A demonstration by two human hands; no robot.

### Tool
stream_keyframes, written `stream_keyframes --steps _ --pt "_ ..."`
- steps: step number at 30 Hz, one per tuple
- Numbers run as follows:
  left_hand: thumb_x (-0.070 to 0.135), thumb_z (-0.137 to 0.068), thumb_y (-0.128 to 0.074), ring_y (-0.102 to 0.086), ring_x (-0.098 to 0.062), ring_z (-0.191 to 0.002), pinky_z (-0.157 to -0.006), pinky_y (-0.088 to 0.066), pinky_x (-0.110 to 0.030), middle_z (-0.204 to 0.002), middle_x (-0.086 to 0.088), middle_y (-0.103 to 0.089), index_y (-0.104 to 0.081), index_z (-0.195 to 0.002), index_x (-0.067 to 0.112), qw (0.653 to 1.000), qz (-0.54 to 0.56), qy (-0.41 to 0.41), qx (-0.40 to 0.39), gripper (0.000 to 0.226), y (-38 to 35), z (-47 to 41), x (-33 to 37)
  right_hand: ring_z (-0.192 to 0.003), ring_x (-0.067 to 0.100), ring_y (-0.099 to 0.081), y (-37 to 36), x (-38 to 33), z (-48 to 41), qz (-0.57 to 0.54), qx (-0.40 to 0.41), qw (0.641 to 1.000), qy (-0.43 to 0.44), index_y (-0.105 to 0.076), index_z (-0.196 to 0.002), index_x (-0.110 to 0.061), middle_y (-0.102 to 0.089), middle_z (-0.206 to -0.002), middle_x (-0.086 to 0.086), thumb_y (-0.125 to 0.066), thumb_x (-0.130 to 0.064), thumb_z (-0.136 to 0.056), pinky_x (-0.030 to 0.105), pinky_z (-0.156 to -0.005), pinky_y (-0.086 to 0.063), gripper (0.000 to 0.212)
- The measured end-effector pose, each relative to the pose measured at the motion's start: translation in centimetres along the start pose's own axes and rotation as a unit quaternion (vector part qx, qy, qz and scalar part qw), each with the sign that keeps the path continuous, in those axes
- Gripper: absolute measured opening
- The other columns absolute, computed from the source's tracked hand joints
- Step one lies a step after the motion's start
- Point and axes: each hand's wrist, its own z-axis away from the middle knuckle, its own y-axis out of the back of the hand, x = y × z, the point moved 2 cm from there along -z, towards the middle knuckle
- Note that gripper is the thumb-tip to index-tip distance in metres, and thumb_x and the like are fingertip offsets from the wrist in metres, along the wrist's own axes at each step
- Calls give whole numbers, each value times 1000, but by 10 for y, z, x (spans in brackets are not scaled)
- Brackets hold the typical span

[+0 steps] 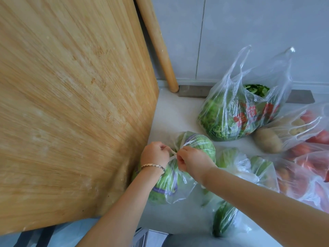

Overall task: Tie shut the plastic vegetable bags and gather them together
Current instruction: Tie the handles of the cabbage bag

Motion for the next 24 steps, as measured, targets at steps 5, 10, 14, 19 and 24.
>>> stream_keyframes --steps 5,10,14,19,24 --pt "15 -88 -47 -61 -28 -87 -75 -51 -33 -90 -8 -65 -64 -83 12 974 -193 -65 -102 18 20 -15 28 -90 21 -62 39 16 0 -151 -94 978 -104 -65 -100 -12 -68 -99 5 -55 -14 -87 33 -87 -50 17" --pt "17 -88 -48 -60 -27 -99 -88 -48 -36 -105 -8 -66 -65 -93 13 979 -106 -141 -97 19 9 -28 101 -89 15 -61 106 59 5 -98 -109 982 -122 -65 -102 -13 -67 -103 1 -53 -16 -89 28 -90 -49 18" --pt "18 -88 -47 -58 -23 -101 -80 -42 -26 -110 -7 -63 -59 -110 12 979 -26 -174 -102 25 -7 -35 174 -82 11 -59 160 117 12 -46 -64 981 -177 -66 -96 -17 -67 -99 -4 -51 -19 -90 29 -84 -52 17" --pt "26 -85 -58 -47 -27 -114 -90 -41 -34 -128 -12 -41 -33 -130 7 974 -35 -224 -2 55 -19 -59 246 -86 26 -62 216 185 10 -2 153 941 -303 -54 -113 -14 -64 -103 7 -50 -24 -88 33 -68 -50 27" --pt "33 -84 -58 -41 -30 -124 -97 -40 -41 -139 -10 -36 -20 -139 10 987 -41 -157 -5 70 -35 -91 272 -121 30 -39 222 218 -8 -16 120 942 -312 -21 -139 -20 -33 -132 14 -59 -31 -85 40 -97 -40 67"
